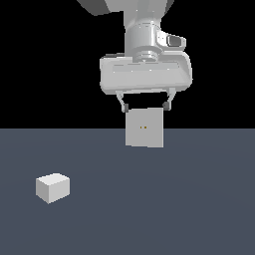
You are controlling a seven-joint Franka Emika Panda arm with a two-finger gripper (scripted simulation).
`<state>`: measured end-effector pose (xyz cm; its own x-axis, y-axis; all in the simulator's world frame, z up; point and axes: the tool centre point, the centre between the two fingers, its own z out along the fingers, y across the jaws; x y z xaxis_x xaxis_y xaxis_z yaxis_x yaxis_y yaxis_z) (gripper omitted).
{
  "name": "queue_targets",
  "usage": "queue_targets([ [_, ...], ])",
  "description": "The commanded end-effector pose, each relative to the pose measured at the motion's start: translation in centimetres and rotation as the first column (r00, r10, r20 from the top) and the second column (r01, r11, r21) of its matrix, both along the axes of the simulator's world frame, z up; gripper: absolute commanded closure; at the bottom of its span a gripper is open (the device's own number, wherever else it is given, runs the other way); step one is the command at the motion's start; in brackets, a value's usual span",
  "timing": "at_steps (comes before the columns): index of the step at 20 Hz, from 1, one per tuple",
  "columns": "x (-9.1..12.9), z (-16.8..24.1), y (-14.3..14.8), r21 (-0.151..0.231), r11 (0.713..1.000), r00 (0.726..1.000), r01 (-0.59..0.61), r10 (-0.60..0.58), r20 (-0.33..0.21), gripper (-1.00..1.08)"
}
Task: Plug the charger into the wall socket.
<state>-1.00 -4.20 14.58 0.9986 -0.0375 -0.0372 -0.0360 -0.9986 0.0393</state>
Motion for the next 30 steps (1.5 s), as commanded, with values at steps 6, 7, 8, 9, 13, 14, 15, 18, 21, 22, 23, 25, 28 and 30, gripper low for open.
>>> queue_targets([
  [6,0.0,-0.2,0.5,0.002,1.000,1.000,-0.027,0.027,0.001,-0.92],
  [7,-0.1,-0.3,0.7,0.002,0.999,0.999,-0.039,0.039,0.001,-0.92],
  [8,-0.1,-0.5,1.0,0.003,0.999,0.999,-0.053,0.053,0.002,-0.92],
  [9,-0.1,-0.6,1.3,0.004,0.998,0.998,-0.070,0.070,0.002,-0.92],
  [13,-0.4,-1.4,3.0,0.009,0.988,0.988,-0.157,0.156,0.006,-0.92],
  [14,-0.5,-1.6,3.5,0.011,0.983,0.983,-0.184,0.183,0.007,-0.92],
  [15,-0.7,-1.9,4.0,0.013,0.977,0.977,-0.213,0.212,0.008,-0.92],
  [18,-1.3,-2.7,5.9,0.018,0.950,0.950,-0.311,0.311,0.013,-0.92],
  [21,-2.3,-3.7,8.0,0.024,0.905,0.906,-0.424,0.424,0.020,-0.92],
  [22,-2.8,-4.1,8.7,0.025,0.887,0.887,-0.462,0.461,0.022,-0.92],
  [23,-3.2,-4.4,9.4,0.027,0.866,0.867,-0.499,0.498,0.025,-0.92],
  [25,-4.2,-5.1,10.7,0.030,0.821,0.822,-0.570,0.569,0.030,-0.92],
  [28,-5.6,-6.1,12.3,0.033,0.752,0.753,-0.658,0.657,0.037,-0.92],
  [30,-6.6,-6.6,13.2,0.035,0.708,0.709,-0.705,0.704,0.041,-0.92],
])
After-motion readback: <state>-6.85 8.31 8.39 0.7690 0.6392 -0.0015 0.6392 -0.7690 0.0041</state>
